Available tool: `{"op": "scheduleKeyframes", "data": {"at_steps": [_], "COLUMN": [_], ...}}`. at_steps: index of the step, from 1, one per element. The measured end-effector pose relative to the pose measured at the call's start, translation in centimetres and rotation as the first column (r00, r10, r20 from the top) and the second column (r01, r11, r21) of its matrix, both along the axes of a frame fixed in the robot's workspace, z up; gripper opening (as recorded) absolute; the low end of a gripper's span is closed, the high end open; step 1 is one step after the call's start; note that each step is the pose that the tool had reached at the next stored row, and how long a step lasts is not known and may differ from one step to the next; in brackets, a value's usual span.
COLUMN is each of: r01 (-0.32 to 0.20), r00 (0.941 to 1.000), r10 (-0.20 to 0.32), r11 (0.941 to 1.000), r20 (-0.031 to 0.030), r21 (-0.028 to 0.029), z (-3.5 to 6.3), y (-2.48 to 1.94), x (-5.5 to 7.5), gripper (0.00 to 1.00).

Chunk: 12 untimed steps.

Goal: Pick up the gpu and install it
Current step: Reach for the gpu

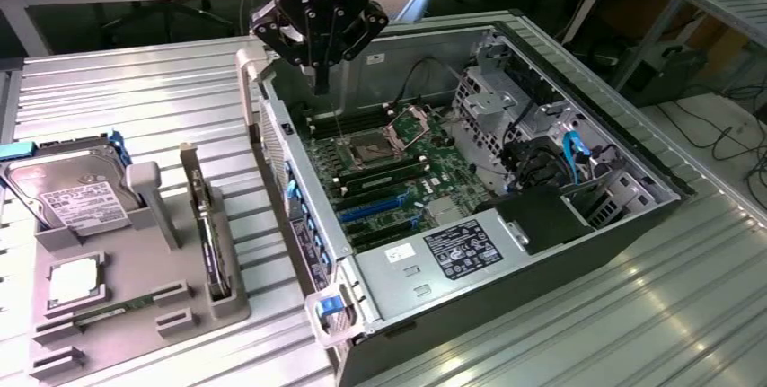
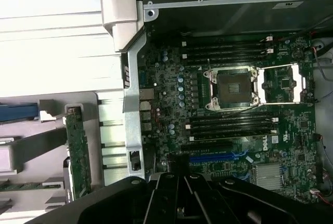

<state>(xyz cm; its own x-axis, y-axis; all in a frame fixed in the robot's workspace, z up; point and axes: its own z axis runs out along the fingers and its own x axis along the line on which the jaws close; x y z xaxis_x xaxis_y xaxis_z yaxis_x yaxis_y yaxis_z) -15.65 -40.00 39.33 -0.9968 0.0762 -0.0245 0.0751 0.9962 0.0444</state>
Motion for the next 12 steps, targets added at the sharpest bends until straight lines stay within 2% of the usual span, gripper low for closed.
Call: {"op": "scheduleKeyframes", "data": {"at_steps": [8,11,12], "r01": [0.0,0.0,0.0], "r00": [1.0,1.0,1.0], "r10": [0.0,0.0,0.0], "r11": [1.0,1.0,1.0], "r20": [-0.0001,0.0,-0.0001], "r21": [-0.0001,0.0,0.0], "z": [0.0,0.0,0.0], "y": [-0.08,-0.31,-0.47], "x": [-1.0,-3.2,-4.3], "gripper": [0.11,0.11,0.11]}}
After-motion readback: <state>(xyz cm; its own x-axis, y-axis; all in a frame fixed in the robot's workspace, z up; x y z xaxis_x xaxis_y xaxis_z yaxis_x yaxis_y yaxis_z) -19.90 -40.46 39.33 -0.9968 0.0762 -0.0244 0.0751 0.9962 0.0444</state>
